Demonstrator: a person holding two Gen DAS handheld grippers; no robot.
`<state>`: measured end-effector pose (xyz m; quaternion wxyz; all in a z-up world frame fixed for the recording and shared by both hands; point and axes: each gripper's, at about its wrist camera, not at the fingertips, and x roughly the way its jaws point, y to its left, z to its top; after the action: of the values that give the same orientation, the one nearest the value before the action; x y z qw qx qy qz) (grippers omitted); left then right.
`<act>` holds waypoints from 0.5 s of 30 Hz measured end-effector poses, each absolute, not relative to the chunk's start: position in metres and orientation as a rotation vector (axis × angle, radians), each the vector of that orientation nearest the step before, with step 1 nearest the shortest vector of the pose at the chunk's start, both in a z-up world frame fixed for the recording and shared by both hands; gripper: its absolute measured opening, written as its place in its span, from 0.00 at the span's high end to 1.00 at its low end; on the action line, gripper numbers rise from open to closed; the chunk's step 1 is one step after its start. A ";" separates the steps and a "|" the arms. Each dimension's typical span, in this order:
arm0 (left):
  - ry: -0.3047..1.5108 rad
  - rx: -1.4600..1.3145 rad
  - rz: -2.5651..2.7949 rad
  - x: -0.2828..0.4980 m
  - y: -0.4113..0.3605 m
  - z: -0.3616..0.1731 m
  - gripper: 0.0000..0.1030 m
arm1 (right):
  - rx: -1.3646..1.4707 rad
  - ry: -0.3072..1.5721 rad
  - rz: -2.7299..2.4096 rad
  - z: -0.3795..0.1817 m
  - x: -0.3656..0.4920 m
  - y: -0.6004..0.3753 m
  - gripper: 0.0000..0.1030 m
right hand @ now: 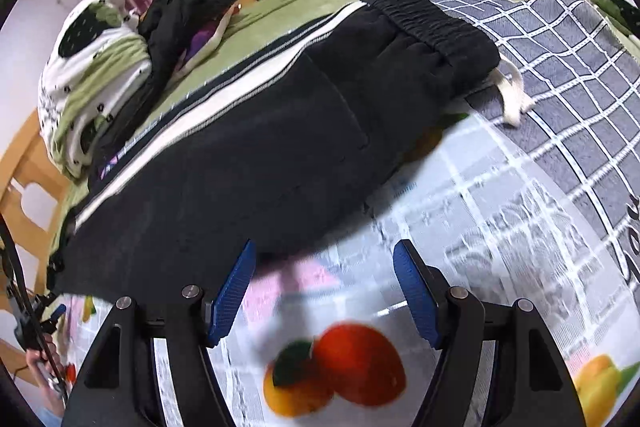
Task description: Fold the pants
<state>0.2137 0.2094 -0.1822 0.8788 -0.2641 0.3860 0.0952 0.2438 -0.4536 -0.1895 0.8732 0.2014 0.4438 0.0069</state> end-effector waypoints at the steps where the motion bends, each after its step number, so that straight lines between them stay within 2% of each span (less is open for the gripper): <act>1: 0.813 -0.553 0.204 0.223 0.212 -0.184 0.34 | 0.436 0.925 0.018 -0.191 0.250 -0.455 0.32; 7: 0.809 -0.536 0.254 0.268 0.214 -0.185 0.37 | 0.532 0.900 0.002 -0.202 0.297 -0.465 0.32; 8: 0.812 -0.523 0.266 0.274 0.212 -0.185 0.42 | 0.546 0.894 0.000 -0.203 0.307 -0.465 0.31; 10: 0.821 -0.463 0.332 0.287 0.207 -0.184 0.70 | 0.547 0.880 -0.010 -0.206 0.325 -0.462 0.35; 11: 0.821 -0.450 0.342 0.290 0.206 -0.183 0.75 | 0.531 0.881 -0.031 -0.207 0.333 -0.459 0.50; 12: 0.816 -0.437 0.349 0.292 0.206 -0.180 0.87 | 0.513 0.888 -0.065 -0.206 0.339 -0.457 0.74; 14: 0.784 -0.413 0.339 0.289 0.203 -0.167 0.88 | 0.485 0.896 -0.139 -0.200 0.344 -0.457 0.87; 15: 0.772 -0.382 0.337 0.284 0.198 -0.155 0.89 | 0.510 0.880 -0.133 -0.193 0.340 -0.460 0.88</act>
<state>0.2840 0.1984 -0.1549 0.8950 -0.1841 0.3723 0.1628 0.3402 -0.4603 -0.1928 0.8714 0.2439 0.4208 -0.0636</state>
